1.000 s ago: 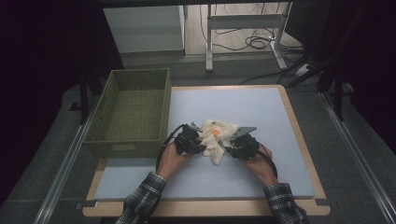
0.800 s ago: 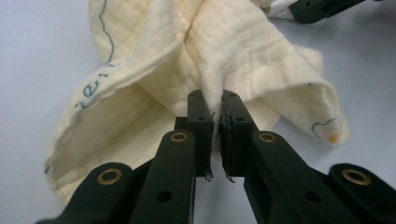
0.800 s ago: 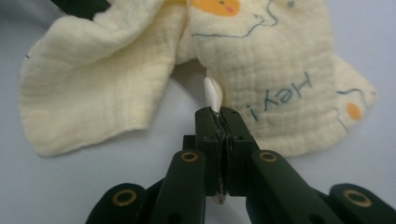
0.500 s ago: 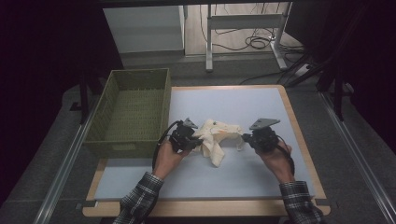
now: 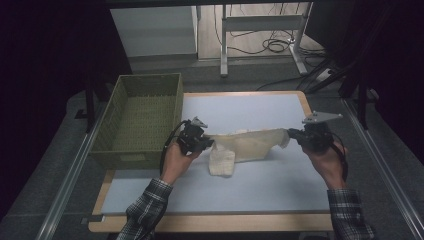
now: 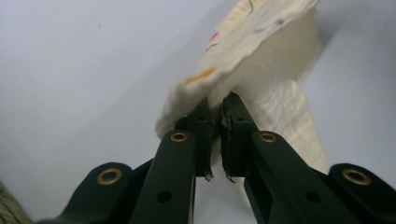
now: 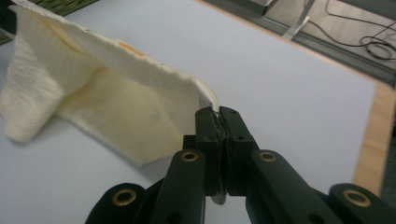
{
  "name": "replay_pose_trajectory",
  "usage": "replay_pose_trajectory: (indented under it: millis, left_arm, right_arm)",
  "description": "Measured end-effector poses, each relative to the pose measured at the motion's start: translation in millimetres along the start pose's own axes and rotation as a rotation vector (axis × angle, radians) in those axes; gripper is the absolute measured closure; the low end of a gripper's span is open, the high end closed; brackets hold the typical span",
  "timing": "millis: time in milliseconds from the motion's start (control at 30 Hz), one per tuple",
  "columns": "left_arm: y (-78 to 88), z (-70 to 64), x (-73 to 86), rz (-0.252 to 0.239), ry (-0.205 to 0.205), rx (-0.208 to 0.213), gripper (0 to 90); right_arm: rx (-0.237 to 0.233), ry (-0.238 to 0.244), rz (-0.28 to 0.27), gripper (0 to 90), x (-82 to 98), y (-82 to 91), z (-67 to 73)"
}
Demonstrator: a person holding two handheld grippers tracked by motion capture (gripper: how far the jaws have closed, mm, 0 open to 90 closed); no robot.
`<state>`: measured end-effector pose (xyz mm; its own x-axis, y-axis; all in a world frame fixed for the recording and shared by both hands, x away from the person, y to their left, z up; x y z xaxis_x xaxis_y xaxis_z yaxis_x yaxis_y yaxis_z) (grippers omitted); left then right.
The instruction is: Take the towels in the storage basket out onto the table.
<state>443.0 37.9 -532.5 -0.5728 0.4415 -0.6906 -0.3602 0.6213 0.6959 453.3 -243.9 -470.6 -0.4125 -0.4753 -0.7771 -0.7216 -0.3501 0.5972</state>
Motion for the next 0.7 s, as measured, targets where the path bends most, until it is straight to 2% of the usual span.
replay_pose_trajectory:
  millis: [67, 167, 200, 233, 267, 333, 400, 467, 600, 667, 700]
  left_arm:
    - [-2.6, 6.5, -10.0, 0.008, -0.004, -0.028, 84.1]
    - [-14.9, 18.2, -28.3, 0.006, 0.037, -0.092, 83.3]
    - [-19.1, 21.1, -32.0, 0.008, 0.043, -0.116, 79.3]
    - [-26.5, 26.5, -35.2, 0.03, 0.045, -0.162, 72.4]
    - [-30.8, 28.8, -35.7, 0.042, 0.046, -0.177, 67.2]
    - [-40.5, 29.6, -34.4, 0.046, 0.063, -0.163, 60.4]
    - [-45.8, 25.9, -28.8, 0.047, 0.064, -0.138, 58.6]
    - [-48.7, 22.0, -21.7, 0.047, 0.054, -0.119, 57.8]
    - [-48.0, 16.2, -7.0, 0.035, 0.073, -0.056, 57.3]
    - [-46.9, 13.6, 0.7, 0.023, 0.081, -0.042, 55.8]
    - [-47.0, 12.9, 2.8, 0.022, 0.086, -0.037, 55.6]
  right_arm:
    - [0.015, -0.004, 0.004, 87.1, -9.6, -2.2, -9.1]
    - [0.041, -0.011, 0.015, 86.9, -24.5, -13.5, -24.3]
    - [0.053, -0.014, 0.03, 86.4, -27.9, -22.3, -30.8]
    - [0.059, -0.014, 0.043, 84.1, -28.3, -28.8, -34.7]
    - [0.073, -0.017, 0.072, 76.3, -25.8, -39.9, -40.2]
    - [0.092, -0.03, 0.112, 71.3, -18.6, -51.3, -44.5]
    - [0.079, -0.04, 0.108, 68.9, -11.5, -55.5, -42.2]
    - [0.028, -0.051, 0.1, 68.4, -2.7, -55.2, -34.2]
    - [-0.064, -0.067, 0.107, 68.3, 19.9, -54.6, -10.6]
    - [-0.099, -0.038, 0.109, 67.8, 34.1, -55.6, 7.4]
    - [-0.108, -0.035, 0.108, 67.6, 37.3, -56.4, 11.9]
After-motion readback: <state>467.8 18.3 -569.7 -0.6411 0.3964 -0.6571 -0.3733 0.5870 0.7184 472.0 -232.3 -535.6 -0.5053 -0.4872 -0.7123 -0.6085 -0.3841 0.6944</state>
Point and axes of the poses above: each handheld gripper's, and its own axes: y roughly backward along the jaws, x roughly out of its underside, z roughly to its left, the point moved 10 cm from there along -y, roughly forward along the jaws, and after that the axes turned 7 degrees about x, right-handed, at the moved point
